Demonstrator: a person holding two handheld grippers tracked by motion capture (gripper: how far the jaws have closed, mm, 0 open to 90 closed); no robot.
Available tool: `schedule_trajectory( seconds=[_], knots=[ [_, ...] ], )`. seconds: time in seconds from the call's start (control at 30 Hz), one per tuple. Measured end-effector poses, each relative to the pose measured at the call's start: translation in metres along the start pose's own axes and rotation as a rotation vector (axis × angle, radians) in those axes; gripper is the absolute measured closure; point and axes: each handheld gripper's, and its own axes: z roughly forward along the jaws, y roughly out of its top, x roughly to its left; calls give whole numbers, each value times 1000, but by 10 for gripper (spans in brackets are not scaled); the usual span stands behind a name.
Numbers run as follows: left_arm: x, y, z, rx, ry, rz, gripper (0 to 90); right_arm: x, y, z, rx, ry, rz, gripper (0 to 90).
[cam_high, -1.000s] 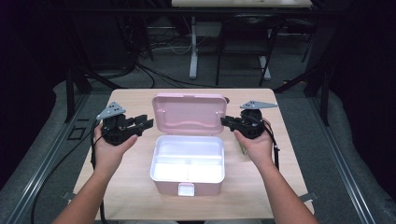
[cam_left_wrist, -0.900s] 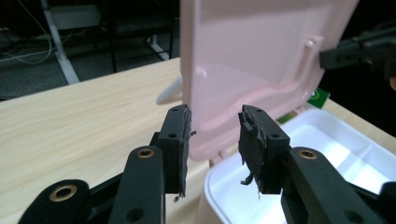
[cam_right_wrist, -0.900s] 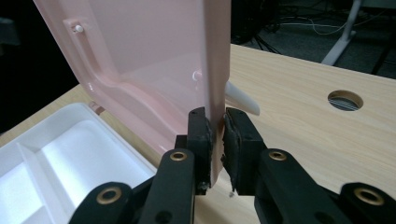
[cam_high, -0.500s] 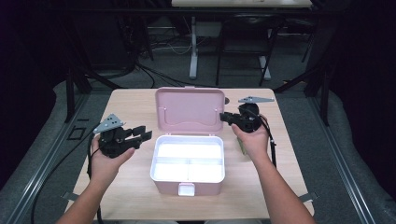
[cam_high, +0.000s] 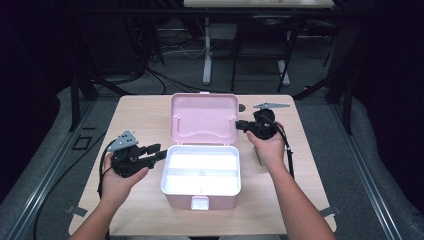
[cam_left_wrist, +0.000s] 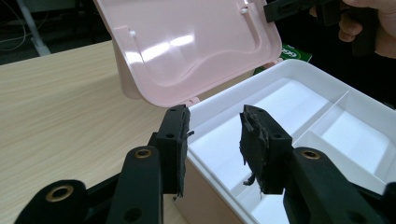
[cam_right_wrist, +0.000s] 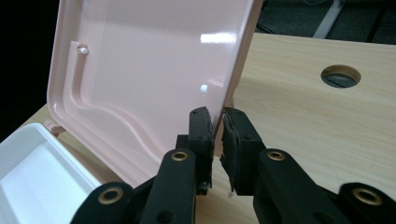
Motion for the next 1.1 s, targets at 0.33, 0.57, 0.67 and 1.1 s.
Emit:
schedule_trajectory(
  seconds=[0.33,0.57,0.67,1.1],
  knots=[
    [0,1,0,-1,1,6,611,1,0,2,5,12,12,778],
    [0,3,-2,1,6,10,613,9,-1,-1,21,-7,-34,726],
    [0,5,-3,5,7,12,613,11,-2,-3,27,1,-50,702],
    [0,11,-3,13,18,17,612,23,-13,-34,-3,-38,-94,602]
  ],
)
